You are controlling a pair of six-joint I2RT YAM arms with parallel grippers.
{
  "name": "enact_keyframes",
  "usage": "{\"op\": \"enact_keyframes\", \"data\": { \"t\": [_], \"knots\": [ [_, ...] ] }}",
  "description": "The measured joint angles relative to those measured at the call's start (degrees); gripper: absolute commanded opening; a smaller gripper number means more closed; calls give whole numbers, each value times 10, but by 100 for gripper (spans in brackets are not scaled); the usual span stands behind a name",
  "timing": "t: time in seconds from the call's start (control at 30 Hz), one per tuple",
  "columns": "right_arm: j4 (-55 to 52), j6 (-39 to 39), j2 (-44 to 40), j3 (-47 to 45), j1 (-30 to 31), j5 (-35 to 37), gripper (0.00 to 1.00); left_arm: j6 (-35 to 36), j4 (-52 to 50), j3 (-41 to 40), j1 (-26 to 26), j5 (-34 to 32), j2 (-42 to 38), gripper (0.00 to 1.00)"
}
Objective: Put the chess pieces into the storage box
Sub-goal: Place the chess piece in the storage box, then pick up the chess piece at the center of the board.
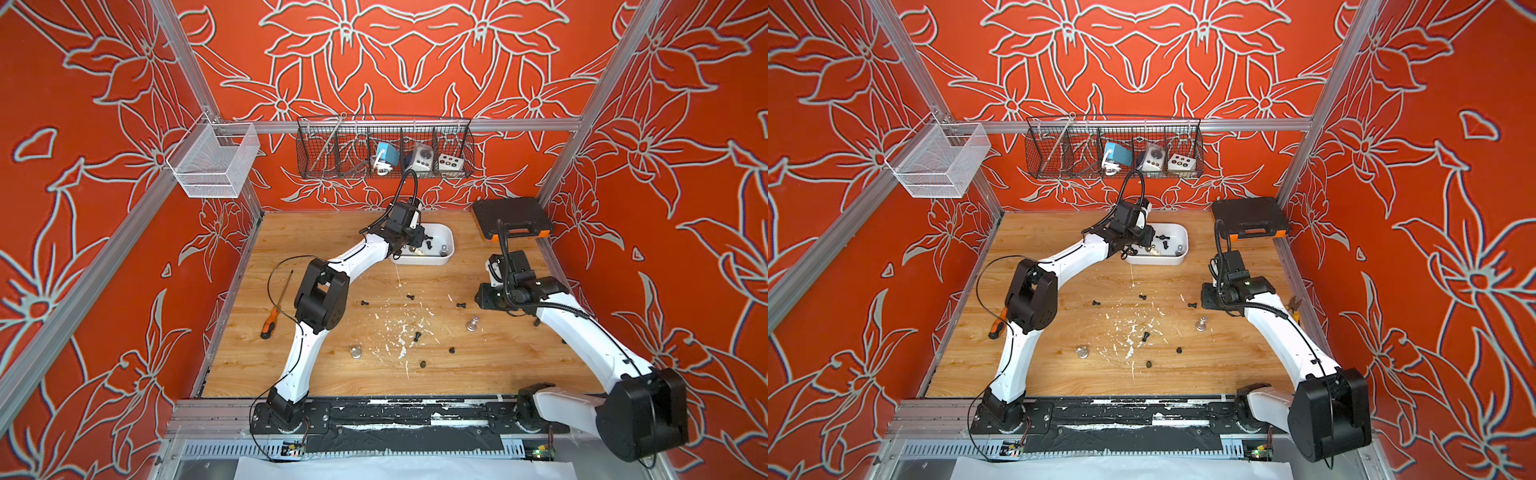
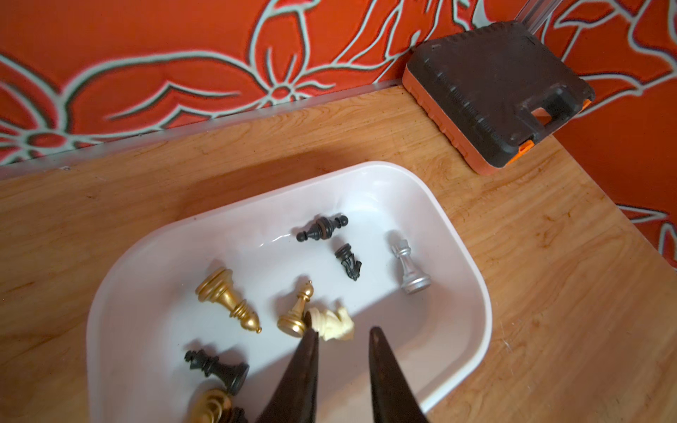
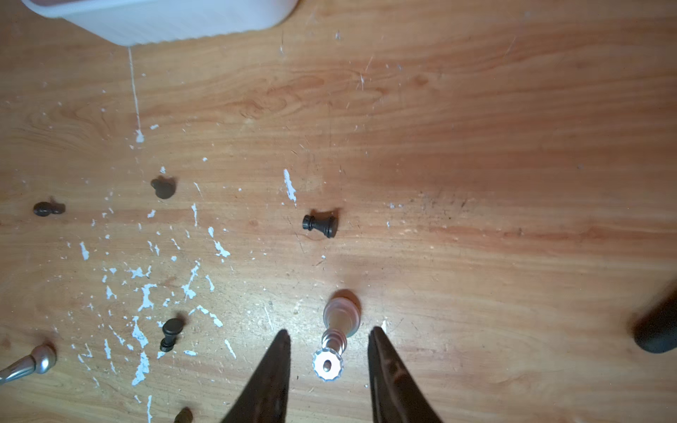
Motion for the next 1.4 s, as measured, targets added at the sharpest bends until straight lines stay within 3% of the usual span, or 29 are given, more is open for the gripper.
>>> {"op": "enact_keyframes", "data": {
  "t": [0.47, 0.83, 1.4],
  "knots": [
    [-15, 8, 52, -1, 0, -15, 37, -7, 47, -203, -4, 27, -168, 27],
    [-21, 12, 78, -5, 7, -22, 37, -48, 84, -336, -4, 38, -249, 27],
    [-31, 16, 100, -6, 33, -16, 33, -60, 96, -385, -4, 37, -276, 27]
  ]
}}
